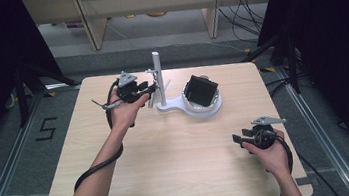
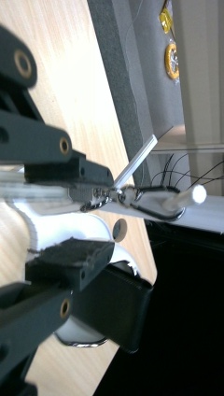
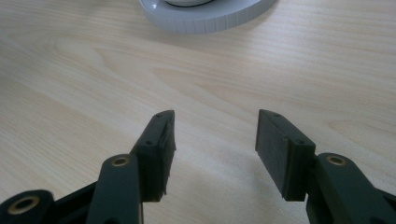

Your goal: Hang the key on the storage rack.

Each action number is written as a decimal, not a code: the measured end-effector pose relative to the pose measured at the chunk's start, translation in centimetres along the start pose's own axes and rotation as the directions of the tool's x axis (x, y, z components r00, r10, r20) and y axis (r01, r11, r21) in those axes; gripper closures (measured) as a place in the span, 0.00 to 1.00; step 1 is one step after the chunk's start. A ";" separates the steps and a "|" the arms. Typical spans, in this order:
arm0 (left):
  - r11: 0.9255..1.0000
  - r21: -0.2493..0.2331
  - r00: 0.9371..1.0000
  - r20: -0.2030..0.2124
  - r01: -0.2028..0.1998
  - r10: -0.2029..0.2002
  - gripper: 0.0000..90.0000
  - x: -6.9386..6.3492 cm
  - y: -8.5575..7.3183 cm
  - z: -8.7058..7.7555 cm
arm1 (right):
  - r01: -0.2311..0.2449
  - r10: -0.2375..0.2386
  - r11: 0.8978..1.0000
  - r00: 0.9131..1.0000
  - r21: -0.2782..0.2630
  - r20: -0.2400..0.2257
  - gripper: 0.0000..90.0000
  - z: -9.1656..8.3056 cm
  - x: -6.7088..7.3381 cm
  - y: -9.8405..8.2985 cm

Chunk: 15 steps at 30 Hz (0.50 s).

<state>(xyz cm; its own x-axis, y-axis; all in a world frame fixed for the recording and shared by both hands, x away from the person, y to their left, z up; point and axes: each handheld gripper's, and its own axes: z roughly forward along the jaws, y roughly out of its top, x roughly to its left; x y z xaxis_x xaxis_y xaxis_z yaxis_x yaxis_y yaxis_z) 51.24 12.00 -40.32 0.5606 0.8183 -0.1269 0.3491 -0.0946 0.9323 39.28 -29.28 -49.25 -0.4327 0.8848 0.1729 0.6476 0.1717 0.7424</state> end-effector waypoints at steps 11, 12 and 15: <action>0.995 0.029 0.995 -0.044 -0.091 0.093 0.39 1.0 -5.8 -6.4 | -0.005 0.004 1.000 1.000 -0.021 -0.021 0.54 0.1 0.0 -0.1; 0.995 0.030 0.994 -0.049 -0.094 0.095 0.39 1.1 -6.9 -7.2 | -0.003 0.002 1.000 1.000 -0.020 -0.015 0.54 0.1 0.0 -0.1; 0.996 0.056 0.996 -0.058 -0.072 0.075 0.38 1.2 -10.0 -9.1 | -0.028 0.028 1.000 1.000 -0.001 -0.002 0.54 -0.1 0.3 -0.1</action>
<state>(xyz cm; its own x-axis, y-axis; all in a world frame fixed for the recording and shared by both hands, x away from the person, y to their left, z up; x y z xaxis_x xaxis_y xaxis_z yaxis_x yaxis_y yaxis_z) 41.56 19.08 -46.68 0.5408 0.8403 -0.0370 0.3495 -0.1845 0.9186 39.03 -29.09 -49.20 -0.4153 0.8886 0.1949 0.6588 0.1460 0.7380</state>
